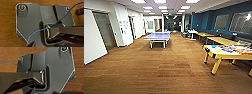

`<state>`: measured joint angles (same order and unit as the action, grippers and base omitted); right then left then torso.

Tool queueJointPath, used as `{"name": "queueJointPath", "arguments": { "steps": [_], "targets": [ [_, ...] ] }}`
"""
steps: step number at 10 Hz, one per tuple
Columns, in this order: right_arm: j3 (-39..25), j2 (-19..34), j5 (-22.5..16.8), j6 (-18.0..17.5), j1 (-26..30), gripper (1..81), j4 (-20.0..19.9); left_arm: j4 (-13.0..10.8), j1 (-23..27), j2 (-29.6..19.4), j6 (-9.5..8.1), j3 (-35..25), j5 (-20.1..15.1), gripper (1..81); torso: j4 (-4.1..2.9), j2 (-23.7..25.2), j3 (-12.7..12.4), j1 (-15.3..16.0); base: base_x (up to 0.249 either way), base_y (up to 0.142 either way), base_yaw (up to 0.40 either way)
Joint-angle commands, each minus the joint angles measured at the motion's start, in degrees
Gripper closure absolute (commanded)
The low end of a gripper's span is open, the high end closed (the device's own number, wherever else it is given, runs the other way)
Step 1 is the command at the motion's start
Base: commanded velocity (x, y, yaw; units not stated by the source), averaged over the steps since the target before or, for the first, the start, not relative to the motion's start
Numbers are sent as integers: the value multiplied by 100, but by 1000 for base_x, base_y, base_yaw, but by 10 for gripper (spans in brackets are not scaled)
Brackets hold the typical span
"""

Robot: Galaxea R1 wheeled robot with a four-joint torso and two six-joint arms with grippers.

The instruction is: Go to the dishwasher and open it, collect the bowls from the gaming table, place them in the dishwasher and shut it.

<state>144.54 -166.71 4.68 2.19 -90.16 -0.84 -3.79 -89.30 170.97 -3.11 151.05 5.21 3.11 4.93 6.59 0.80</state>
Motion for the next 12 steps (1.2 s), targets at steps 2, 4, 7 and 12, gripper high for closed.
{"name": "queueJointPath", "arguments": {
  "steps": [2, 4, 7, 12],
  "targets": [
    [-24, 12, -310, 27, 222, 10, 75, 1, 188, -19, -6, -23, -283, 10, 0, 0, 0, 0, 276, 0, 0],
    [-24, -6, -310, 27, 213, 10, 84, 1, 188, -28, -6, -23, -283, 10, 0, 0, 0, 0, 276, 0, 0],
    [-24, -14, -310, 27, 230, 10, 93, 1, 188, -19, -6, -23, -283, 10, 0, 0, 0, 0, 276, 0, 0],
    [-6, -32, -319, 27, 222, 10, 110, 1, 180, -10, -6, -23, -283, 10, 0, 0, 0, -2, 276, 0, 0]
  ]
}}
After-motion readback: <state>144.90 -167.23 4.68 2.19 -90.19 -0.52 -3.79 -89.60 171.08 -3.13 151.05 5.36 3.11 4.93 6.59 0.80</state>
